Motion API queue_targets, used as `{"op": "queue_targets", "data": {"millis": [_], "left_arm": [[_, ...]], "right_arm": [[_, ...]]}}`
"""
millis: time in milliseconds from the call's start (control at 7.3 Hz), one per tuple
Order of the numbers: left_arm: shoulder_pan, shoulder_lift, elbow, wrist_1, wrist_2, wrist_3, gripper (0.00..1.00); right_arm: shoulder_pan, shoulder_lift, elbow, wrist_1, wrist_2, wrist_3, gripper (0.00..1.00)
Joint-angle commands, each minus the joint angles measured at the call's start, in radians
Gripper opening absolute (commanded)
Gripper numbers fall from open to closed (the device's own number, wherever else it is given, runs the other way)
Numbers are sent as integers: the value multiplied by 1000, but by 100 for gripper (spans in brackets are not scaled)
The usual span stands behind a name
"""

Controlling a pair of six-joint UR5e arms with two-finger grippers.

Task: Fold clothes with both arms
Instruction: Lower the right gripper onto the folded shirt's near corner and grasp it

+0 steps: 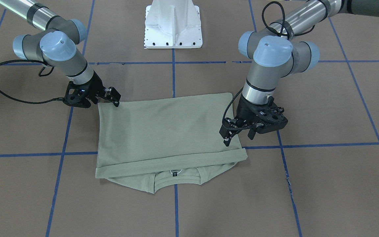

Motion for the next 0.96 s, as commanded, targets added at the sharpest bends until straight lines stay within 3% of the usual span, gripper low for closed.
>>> {"op": "queue_targets", "data": {"millis": [0,411,822], "left_arm": [[0,0,0,0,1,0,99],[2,-3,0,0,2,3,99],[2,-6,-8,1,5,2,99]], "right_arm": [[1,-1,7,0,7,-1,0],[9,-19,46,-3,26,-1,0],[-12,-171,215,-9,42,-1,0]]}}
